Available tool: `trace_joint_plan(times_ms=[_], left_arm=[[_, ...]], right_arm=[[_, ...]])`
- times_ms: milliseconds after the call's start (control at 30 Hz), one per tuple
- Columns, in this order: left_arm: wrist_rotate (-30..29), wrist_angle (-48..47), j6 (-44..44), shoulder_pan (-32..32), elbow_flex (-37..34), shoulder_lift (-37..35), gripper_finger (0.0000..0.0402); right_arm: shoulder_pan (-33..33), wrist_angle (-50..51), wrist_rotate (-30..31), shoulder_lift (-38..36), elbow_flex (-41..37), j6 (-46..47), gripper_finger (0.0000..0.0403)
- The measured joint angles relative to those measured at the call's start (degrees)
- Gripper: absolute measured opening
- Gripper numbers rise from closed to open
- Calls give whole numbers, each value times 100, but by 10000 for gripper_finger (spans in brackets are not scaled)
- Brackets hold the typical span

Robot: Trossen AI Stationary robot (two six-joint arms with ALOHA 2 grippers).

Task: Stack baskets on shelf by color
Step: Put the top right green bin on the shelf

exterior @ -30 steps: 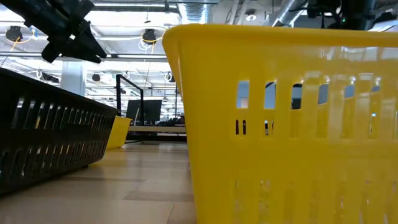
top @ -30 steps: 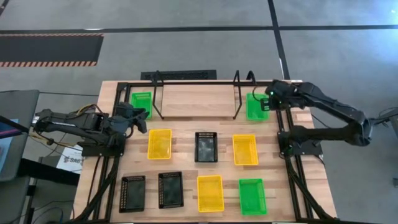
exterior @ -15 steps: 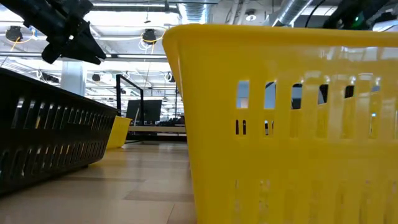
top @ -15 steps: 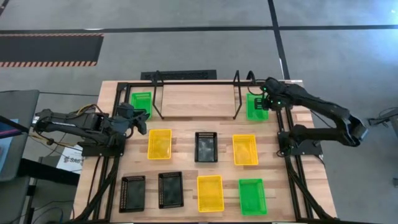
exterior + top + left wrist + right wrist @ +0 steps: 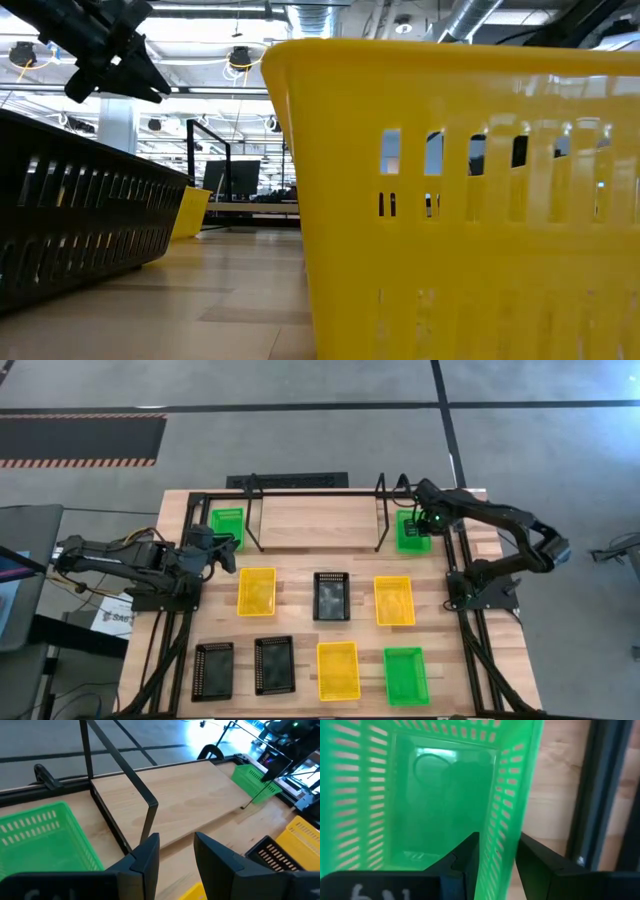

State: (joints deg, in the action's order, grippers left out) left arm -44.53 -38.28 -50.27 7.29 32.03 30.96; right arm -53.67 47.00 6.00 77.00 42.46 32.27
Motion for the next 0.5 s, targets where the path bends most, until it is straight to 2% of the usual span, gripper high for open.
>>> trace_joint_plan(times_ms=[233, 500], left_arm=[[-4, 2, -8, 0, -2, 0, 110], [-4, 2, -54, 0, -2, 0, 110]], right_arm=[[0, -78, -50, 297, 0, -122, 138], [-3, -67, -88, 286, -2, -252, 115]])
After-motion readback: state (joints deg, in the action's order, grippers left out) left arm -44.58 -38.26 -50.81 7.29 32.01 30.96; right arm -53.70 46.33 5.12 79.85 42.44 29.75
